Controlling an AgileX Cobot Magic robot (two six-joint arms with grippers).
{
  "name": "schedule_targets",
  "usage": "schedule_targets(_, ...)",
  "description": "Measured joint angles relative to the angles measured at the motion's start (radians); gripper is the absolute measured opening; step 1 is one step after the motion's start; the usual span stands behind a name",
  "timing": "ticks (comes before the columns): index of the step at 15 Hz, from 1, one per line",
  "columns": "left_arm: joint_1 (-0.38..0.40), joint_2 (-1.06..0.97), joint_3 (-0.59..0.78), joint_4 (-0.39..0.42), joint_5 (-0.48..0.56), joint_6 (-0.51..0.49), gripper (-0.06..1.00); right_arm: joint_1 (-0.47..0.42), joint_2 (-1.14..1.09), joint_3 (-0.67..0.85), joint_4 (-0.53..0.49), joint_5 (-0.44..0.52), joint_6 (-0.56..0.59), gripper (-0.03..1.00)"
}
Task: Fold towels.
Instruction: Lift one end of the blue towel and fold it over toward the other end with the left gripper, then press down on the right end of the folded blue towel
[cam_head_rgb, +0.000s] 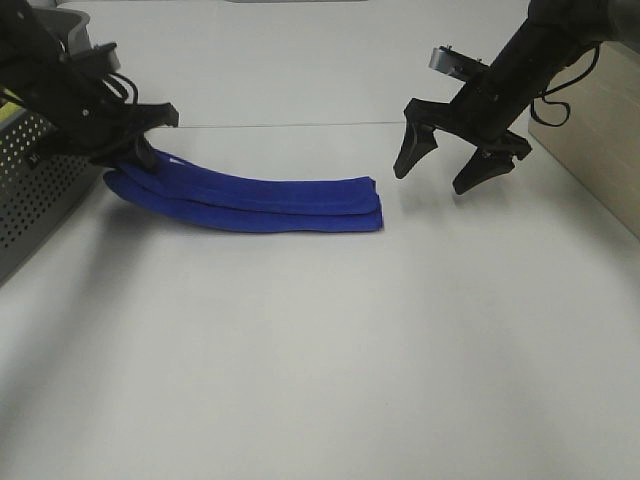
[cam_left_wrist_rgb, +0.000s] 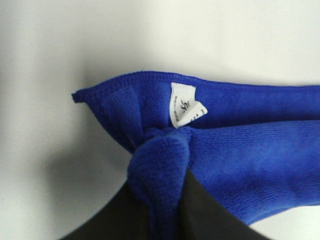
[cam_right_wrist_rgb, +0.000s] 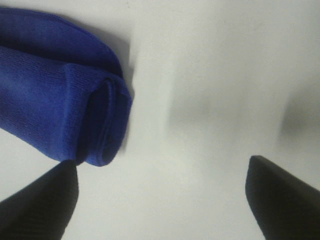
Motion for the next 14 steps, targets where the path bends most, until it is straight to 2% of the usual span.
schedule_targets(3,-0.02,-0.06,-0.051,0.009,0.065,-0.024,0.08,0.0,0.0,0.0,-0.003,0.0,0.0,0.85)
schedule_targets(7,-0.145,-0.032,-0.186,-0.106,0.113,-0.038,0.08,0.0,0.0,0.0,-0.003,0.001,0.0,0.85)
schedule_targets(11,-0.228,0.128,-0.357,-0.127,0.106,-0.174,0.09,0.0,0.0,0.0,-0.003,0.001,0.0,0.85)
schedule_targets(12,-0.24,0.17,-0.396,-0.138,0.106,-0.196,0.13,0.0,0.0,0.0,-0.003,0.001,0.0,0.85)
schedule_targets(14,-0.269,0.235,-0.459,-0.21,0.103,-0.209,0.34,0.0,0.0,0.0,-0.003,0.001,0.0,0.85)
